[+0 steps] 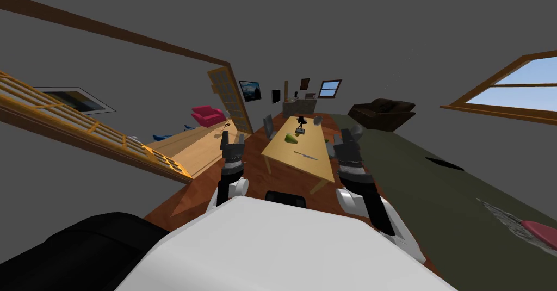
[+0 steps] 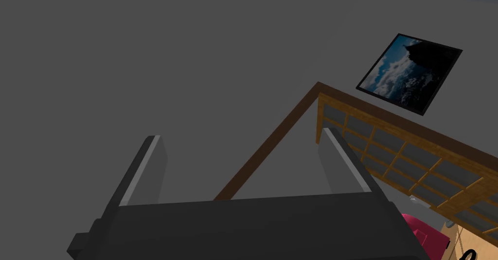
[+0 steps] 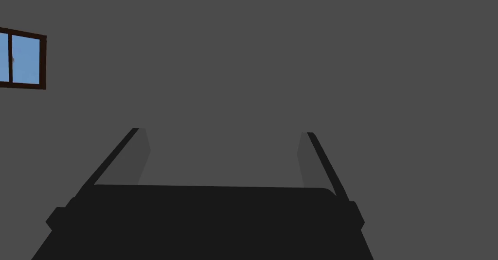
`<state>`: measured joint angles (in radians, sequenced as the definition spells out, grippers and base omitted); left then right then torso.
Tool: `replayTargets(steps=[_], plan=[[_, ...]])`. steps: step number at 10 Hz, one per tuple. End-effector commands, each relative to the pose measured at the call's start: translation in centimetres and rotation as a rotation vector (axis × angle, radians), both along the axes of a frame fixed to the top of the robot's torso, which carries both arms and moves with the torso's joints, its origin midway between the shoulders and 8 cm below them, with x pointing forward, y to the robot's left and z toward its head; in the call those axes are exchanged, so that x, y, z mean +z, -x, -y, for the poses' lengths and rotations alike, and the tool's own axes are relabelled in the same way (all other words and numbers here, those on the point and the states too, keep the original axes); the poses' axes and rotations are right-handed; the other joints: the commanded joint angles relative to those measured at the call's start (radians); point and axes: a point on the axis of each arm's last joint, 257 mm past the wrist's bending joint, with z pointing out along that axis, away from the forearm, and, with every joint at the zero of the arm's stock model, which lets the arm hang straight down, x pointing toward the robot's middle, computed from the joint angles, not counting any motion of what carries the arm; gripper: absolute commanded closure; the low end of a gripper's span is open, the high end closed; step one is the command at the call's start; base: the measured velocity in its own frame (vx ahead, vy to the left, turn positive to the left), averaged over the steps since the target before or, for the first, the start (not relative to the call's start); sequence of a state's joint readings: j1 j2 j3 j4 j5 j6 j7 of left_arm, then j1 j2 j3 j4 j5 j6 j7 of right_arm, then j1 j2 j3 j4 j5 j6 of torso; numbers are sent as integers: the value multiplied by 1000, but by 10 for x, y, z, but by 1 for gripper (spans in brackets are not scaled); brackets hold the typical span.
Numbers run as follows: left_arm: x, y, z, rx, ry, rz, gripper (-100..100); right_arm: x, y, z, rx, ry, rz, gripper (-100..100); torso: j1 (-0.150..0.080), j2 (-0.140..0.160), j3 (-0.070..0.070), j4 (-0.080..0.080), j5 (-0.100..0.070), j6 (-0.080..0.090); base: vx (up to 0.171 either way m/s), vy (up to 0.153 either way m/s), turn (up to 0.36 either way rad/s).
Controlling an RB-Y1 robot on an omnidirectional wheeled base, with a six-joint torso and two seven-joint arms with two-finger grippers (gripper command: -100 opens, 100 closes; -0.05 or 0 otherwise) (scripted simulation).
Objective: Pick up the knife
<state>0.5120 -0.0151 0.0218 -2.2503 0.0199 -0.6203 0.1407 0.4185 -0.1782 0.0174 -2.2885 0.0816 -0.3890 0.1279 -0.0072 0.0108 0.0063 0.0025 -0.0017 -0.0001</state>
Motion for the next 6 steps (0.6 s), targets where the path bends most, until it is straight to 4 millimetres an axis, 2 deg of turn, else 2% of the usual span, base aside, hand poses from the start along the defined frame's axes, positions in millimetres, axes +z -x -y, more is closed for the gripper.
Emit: replayTargets(steps=[1,4,6], plan=[[0,0,0,0,0,0,0,-8,-9,-7,17,54,-18,-100,0,0,0,0,0,0,-138,-103,109],[0,0,0,0,0,0,0,-29,-29,-17,41,168,-57,-100,-1,-2,-1,0,0,0,-147,-107,145],[0,0,0,0,0,0,0,-45,-39,-18,49,227,-87,-100,2,-4,-2,-1,0,0,-90,-51,85]])
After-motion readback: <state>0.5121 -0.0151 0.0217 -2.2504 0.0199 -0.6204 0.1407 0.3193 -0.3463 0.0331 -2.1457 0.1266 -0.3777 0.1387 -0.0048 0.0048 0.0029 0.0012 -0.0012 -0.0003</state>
